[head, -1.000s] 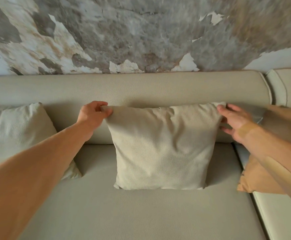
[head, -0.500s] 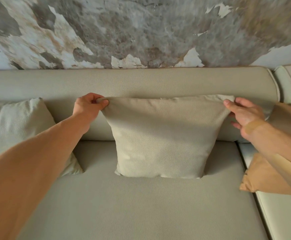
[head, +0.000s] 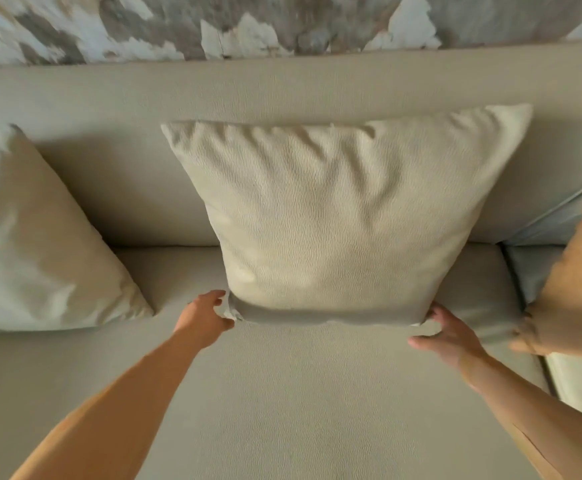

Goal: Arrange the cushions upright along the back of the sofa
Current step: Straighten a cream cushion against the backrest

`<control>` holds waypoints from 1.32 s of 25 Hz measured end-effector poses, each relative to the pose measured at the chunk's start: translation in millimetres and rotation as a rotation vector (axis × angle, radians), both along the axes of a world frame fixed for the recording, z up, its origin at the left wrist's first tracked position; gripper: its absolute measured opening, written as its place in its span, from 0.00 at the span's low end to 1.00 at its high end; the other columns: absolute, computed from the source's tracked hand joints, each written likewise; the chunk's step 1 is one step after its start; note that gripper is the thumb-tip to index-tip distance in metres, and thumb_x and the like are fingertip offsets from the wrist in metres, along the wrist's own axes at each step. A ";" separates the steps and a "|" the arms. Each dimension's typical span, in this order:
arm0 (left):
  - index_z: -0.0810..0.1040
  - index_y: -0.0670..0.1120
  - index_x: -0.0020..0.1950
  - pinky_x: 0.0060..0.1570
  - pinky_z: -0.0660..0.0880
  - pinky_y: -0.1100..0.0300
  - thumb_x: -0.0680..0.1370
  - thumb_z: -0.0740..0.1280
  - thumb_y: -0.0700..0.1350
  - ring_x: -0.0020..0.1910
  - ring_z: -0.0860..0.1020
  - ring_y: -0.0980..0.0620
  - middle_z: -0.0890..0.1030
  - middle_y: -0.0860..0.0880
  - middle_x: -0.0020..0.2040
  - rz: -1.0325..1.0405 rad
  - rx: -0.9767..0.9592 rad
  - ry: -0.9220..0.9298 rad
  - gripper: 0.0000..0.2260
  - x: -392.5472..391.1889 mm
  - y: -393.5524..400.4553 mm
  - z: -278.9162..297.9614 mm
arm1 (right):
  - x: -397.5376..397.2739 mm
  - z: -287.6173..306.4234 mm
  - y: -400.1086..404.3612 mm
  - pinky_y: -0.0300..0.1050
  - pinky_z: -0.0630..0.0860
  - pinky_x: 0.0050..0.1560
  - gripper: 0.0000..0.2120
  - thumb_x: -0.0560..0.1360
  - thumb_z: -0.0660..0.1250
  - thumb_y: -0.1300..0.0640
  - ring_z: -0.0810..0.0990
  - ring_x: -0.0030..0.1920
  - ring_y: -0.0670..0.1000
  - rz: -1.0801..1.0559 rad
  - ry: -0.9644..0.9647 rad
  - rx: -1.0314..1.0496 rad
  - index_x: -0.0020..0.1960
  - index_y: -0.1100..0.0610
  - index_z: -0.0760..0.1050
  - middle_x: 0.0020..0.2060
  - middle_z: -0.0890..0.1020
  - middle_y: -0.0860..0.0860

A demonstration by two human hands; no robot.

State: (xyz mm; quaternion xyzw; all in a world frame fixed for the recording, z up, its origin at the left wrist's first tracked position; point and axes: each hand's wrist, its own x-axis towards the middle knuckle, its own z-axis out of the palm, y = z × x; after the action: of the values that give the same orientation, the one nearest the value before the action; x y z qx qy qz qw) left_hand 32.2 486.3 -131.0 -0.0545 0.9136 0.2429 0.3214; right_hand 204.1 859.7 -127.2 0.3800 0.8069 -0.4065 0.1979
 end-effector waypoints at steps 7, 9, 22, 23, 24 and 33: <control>0.77 0.46 0.45 0.44 0.74 0.52 0.67 0.79 0.46 0.49 0.78 0.40 0.79 0.43 0.48 -0.077 -0.033 0.146 0.13 -10.0 7.5 -62.0 | -15.9 -29.3 -1.4 0.42 0.67 0.37 0.12 0.70 0.73 0.63 0.75 0.37 0.51 -0.041 0.109 0.161 0.35 0.53 0.72 0.34 0.78 0.49; 0.73 0.48 0.39 0.40 0.73 0.52 0.69 0.78 0.46 0.45 0.78 0.40 0.78 0.45 0.41 -0.042 -0.022 0.193 0.13 -8.4 9.8 -62.5 | -18.7 -37.1 1.4 0.44 0.69 0.40 0.06 0.70 0.72 0.62 0.78 0.41 0.57 -0.140 0.122 0.173 0.39 0.54 0.76 0.37 0.82 0.53; 0.76 0.45 0.61 0.39 0.72 0.58 0.77 0.66 0.39 0.45 0.77 0.45 0.81 0.44 0.55 -0.164 -0.114 0.099 0.13 -5.5 -2.5 -35.8 | -11.1 -20.5 8.6 0.46 0.72 0.40 0.12 0.72 0.72 0.57 0.76 0.37 0.54 -0.002 -0.043 0.284 0.54 0.56 0.75 0.41 0.80 0.53; 0.73 0.47 0.66 0.43 0.73 0.57 0.76 0.68 0.40 0.50 0.77 0.46 0.80 0.45 0.60 -0.147 -0.068 0.063 0.19 -4.2 -1.7 -29.5 | -12.6 -18.7 9.6 0.47 0.74 0.44 0.23 0.68 0.75 0.58 0.78 0.42 0.56 0.011 -0.043 0.197 0.60 0.55 0.73 0.44 0.81 0.54; 0.68 0.50 0.71 0.48 0.74 0.55 0.73 0.72 0.40 0.55 0.77 0.46 0.77 0.47 0.64 -0.123 0.032 0.042 0.28 -3.6 0.0 -17.2 | -16.1 -12.7 10.8 0.49 0.75 0.50 0.38 0.59 0.81 0.57 0.79 0.48 0.56 0.024 -0.005 0.081 0.66 0.54 0.69 0.50 0.81 0.54; 0.56 0.73 0.69 0.66 0.71 0.41 0.49 0.86 0.52 0.67 0.72 0.49 0.71 0.61 0.65 0.119 0.688 -0.049 0.58 -19.2 44.7 94.8 | -42.2 83.7 6.2 0.61 0.72 0.54 0.56 0.49 0.84 0.47 0.75 0.61 0.46 -0.231 0.349 -0.473 0.68 0.32 0.56 0.62 0.75 0.34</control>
State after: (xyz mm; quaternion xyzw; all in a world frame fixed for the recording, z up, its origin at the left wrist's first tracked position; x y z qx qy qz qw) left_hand 13.0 531.0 -36.3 -0.0019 0.7654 0.5538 0.3279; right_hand 161.9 865.9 -43.5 0.3370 0.6634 -0.6617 0.0918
